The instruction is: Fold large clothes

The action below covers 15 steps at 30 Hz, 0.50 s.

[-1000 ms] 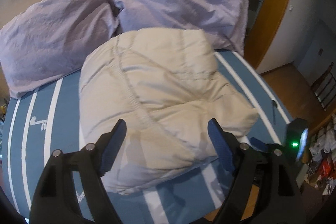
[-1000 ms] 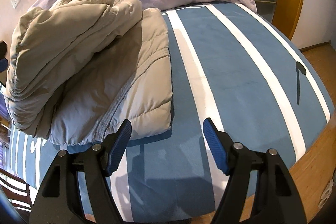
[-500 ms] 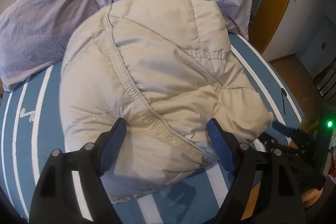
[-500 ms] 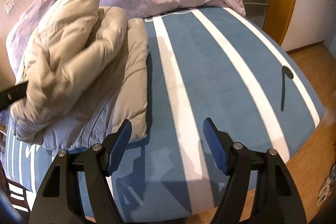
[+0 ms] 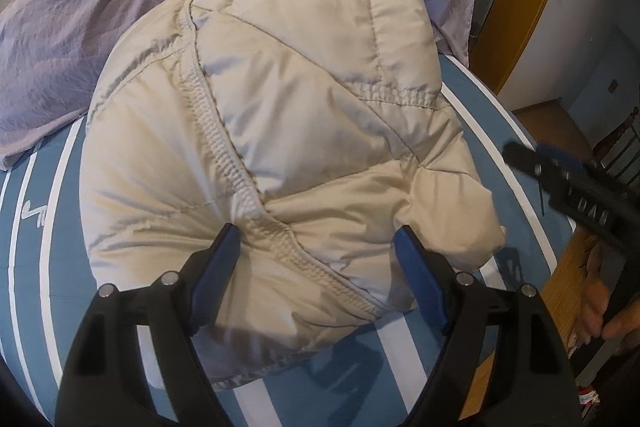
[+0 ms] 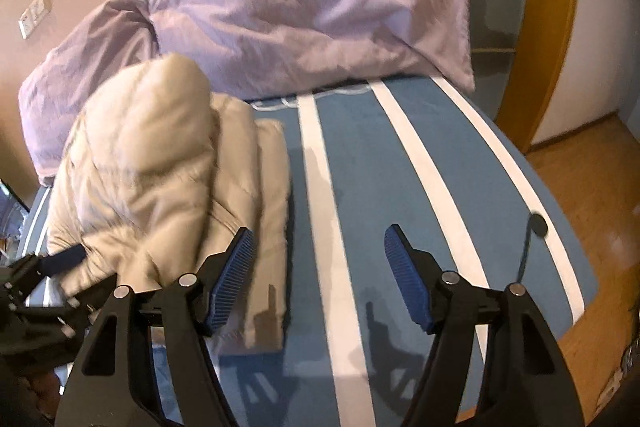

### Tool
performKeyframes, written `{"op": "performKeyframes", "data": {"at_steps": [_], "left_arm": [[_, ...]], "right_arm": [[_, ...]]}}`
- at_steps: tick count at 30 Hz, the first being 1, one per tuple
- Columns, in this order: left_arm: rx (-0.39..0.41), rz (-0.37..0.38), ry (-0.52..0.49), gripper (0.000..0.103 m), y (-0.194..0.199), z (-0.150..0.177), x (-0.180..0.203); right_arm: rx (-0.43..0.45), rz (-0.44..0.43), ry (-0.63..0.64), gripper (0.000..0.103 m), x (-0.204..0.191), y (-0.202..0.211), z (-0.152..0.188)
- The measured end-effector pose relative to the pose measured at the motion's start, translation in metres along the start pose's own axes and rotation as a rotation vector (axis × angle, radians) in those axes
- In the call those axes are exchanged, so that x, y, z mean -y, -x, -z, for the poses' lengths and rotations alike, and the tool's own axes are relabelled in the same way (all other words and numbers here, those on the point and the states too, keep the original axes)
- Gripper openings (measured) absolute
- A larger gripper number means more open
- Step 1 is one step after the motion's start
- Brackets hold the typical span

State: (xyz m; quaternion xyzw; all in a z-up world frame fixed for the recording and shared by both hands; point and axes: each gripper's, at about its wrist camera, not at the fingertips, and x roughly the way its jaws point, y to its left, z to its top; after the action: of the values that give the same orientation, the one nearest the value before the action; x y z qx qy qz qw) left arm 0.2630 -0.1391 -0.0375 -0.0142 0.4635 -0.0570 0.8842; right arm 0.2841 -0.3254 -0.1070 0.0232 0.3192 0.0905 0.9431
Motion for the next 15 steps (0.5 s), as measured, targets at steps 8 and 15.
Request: {"op": "performKeyframes", "data": {"at_steps": [8,15], "left_arm": [[0.005,-0.003,-0.001,0.079,0.001,0.0,0.001],[0.007,-0.008,0.002,0.078,0.003,-0.001,0.0]], "right_arm": [[0.07,-0.146,0.104,0.014,-0.032,0.004,-0.003],[-0.008,-0.208,0.178,0.009,-0.054,-0.021,0.007]]}}
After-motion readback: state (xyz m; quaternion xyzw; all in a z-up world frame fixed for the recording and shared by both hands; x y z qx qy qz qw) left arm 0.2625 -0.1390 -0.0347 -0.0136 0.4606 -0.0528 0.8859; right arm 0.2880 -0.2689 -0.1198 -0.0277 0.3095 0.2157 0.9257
